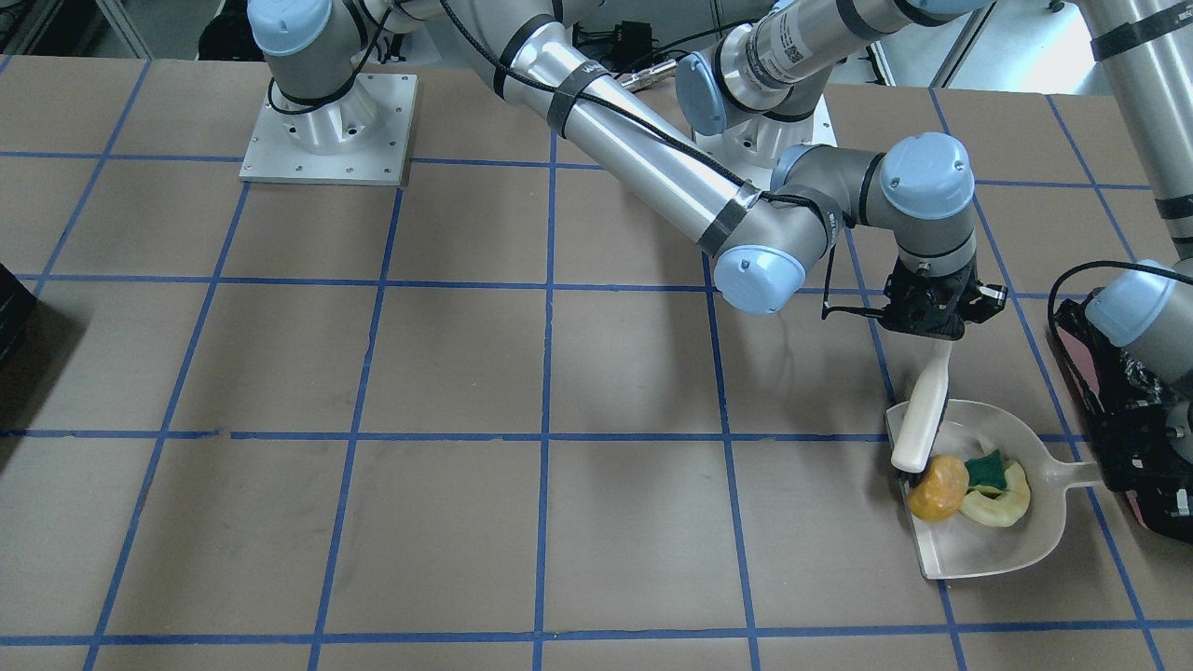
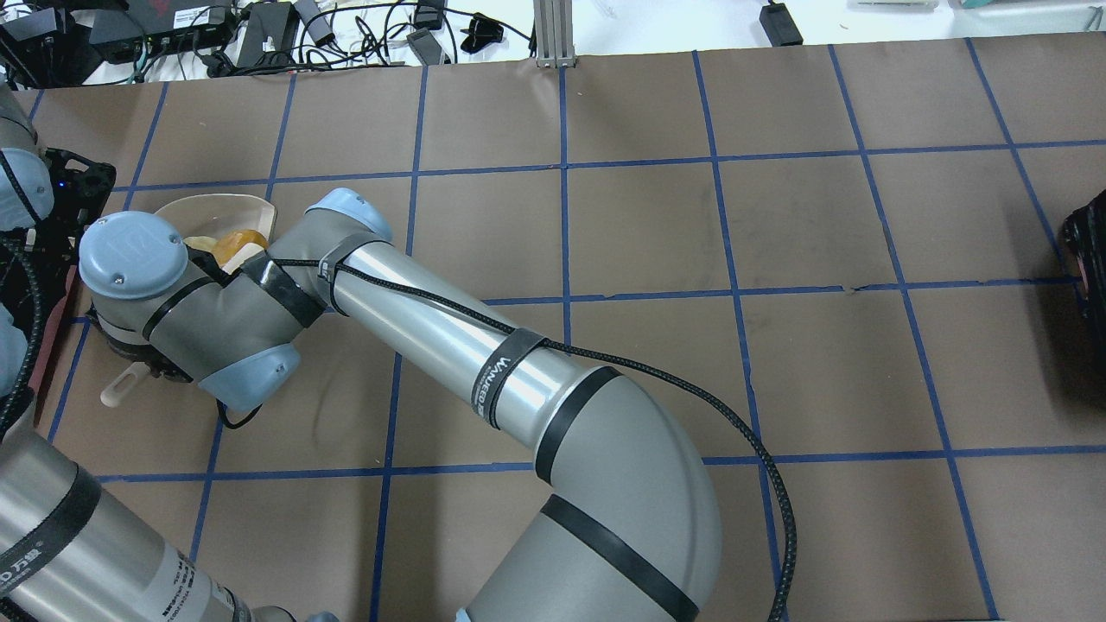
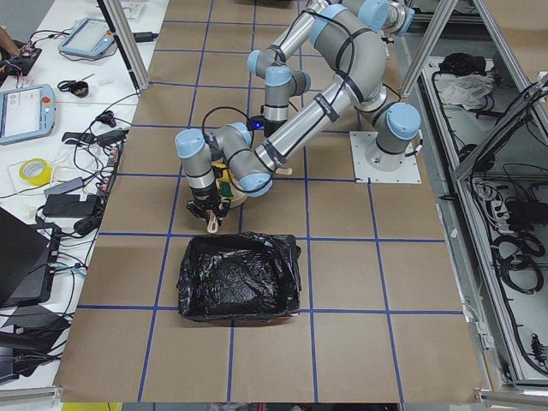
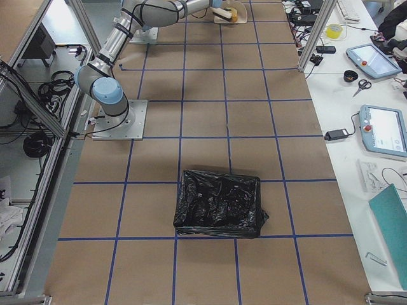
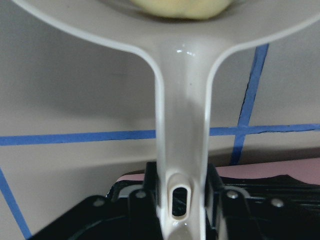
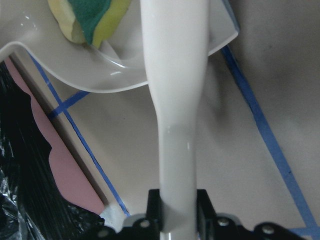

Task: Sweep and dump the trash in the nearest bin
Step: 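Keep brushing the remaining trash into the dustpan with the right gripper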

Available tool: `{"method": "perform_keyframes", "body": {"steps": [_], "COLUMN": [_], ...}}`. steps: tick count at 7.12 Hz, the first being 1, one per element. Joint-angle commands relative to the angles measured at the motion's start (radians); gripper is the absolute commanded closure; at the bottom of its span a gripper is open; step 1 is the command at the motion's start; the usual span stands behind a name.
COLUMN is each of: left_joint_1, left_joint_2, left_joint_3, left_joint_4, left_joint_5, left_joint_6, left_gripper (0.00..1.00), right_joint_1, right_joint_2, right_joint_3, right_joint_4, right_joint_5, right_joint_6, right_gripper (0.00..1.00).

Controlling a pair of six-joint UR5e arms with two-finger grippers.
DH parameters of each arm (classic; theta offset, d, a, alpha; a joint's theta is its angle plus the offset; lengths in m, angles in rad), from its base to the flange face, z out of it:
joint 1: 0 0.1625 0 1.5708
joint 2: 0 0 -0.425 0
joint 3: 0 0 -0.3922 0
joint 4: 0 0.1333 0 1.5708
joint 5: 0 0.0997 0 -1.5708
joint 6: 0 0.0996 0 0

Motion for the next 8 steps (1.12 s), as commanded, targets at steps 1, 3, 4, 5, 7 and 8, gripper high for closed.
{"method": "perform_keyframes", "body": {"steps": [1,3,4,5,7,8], "left_joint_1": [-0.001,-0.001,-0.001,0.001,-0.001,-0.001], "left_joint_2": [0.0,0.0,0.0,0.0,0.0,0.0], "left_joint_3": [0.0,0.0,0.0,0.0,0.0,0.0], "left_joint_4": [0.0,0.0,0.0,0.0,0.0,0.0], "left_joint_5": [0.0,0.0,0.0,0.0,0.0,0.0], "left_joint_6": [0.0,0.0,0.0,0.0,0.0,0.0], "left_gripper": [1.0,1.0,1.0,1.0,1.0,1.0], "right_joint_1": [0.012,0.012,0.012,0.012,0.01,0.006], "right_joint_2": [0.047,0.043,0.043,0.032,-0.023,-0.046], "right_joint_3": [-0.003,-0.003,-0.003,-0.005,-0.005,-0.005], "right_joint_4": [0.007,0.077,0.085,0.09,0.114,0.131], "right_joint_5": [-0.022,-0.033,-0.051,-0.052,-0.05,-0.049], "right_joint_6": [-0.169,-0.34,-0.366,-0.365,-0.35,-0.347], "right_gripper": [1.0,1.0,1.0,1.0,1.0,1.0]}}
